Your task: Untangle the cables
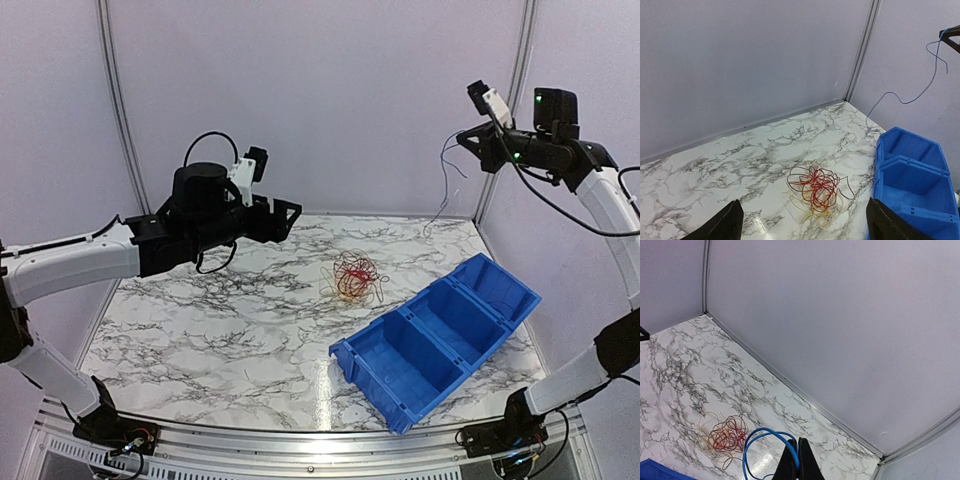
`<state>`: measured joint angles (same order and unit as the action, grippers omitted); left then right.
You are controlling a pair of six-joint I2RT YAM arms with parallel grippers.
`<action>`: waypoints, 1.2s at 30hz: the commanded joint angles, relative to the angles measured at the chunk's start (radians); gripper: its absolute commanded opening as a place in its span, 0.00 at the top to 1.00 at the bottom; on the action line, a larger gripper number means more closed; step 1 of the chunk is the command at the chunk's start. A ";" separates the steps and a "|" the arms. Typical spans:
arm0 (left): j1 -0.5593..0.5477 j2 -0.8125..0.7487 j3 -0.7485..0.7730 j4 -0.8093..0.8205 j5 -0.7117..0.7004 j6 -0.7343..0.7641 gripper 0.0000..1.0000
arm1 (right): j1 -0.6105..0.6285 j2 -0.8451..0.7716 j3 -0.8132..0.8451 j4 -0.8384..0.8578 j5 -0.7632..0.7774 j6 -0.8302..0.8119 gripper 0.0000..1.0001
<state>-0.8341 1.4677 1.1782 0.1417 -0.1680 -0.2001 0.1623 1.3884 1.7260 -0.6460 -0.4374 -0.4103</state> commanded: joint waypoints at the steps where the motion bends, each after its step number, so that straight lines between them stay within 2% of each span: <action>1: 0.037 0.068 0.080 -0.130 -0.037 0.157 0.12 | -0.078 -0.070 -0.047 0.045 0.068 0.022 1.00; 5: 0.070 0.144 0.120 -0.125 -0.015 0.104 0.14 | -0.150 -0.119 -0.141 0.056 0.105 -0.004 1.00; 9: 0.103 0.128 0.044 -0.076 0.007 0.049 0.15 | -0.234 -0.168 -0.225 0.044 0.108 -0.021 1.00; 14: 0.118 0.075 -0.069 -0.004 -0.079 0.047 0.14 | -0.304 -0.223 -0.304 0.016 0.110 -0.044 1.00; 20: 0.118 0.061 -0.070 -0.010 -0.132 0.040 0.13 | -0.355 -0.296 -0.422 -0.003 0.109 -0.058 1.00; 29: 0.118 0.076 -0.064 -0.029 -0.153 0.020 0.13 | -0.427 -0.340 -0.384 -0.122 0.085 -0.109 1.00; 36: 0.118 0.076 -0.047 -0.065 -0.130 -0.027 0.13 | -0.448 -0.367 -0.346 -0.252 0.078 -0.209 1.00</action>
<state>-0.7158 1.5589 1.0977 0.0986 -0.3000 -0.1909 -0.2756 1.0473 1.3437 -0.7959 -0.3378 -0.5423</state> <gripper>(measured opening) 0.868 0.017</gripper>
